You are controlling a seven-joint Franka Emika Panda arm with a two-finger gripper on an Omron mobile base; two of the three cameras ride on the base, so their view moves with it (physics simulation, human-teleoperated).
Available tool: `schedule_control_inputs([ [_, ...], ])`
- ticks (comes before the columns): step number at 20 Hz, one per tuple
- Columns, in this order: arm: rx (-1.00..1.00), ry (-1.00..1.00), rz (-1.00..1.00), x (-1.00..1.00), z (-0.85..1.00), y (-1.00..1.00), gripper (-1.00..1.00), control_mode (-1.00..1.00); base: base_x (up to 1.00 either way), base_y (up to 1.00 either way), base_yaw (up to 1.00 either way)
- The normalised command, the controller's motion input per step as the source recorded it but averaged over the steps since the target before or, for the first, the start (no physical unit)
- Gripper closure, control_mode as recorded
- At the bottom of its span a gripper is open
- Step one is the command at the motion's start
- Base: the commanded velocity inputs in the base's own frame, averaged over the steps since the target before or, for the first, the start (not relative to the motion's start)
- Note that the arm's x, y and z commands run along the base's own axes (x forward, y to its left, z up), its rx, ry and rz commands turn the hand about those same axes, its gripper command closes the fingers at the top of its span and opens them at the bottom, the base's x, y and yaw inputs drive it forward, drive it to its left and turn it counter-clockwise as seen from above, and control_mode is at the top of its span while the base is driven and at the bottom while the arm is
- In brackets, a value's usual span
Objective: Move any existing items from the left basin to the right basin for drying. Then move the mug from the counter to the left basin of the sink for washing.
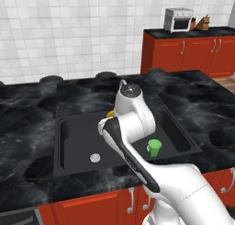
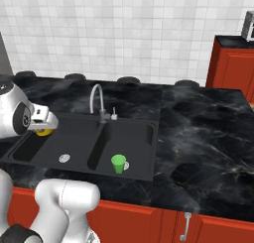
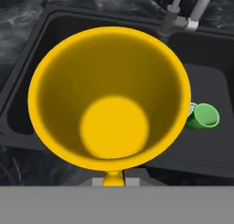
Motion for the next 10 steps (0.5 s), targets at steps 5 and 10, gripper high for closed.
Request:
schedule_control_inputs([
  [5, 0.0, 0.03, 0.0, 0.5, -0.41, 0.27, 1.0, -1.0, 0.0, 0.0, 0.0],
  [10, 0.0, 0.04, 0.0, 0.59, -0.4, 0.27, 1.0, -1.0, 0.0, 0.0, 0.0],
])
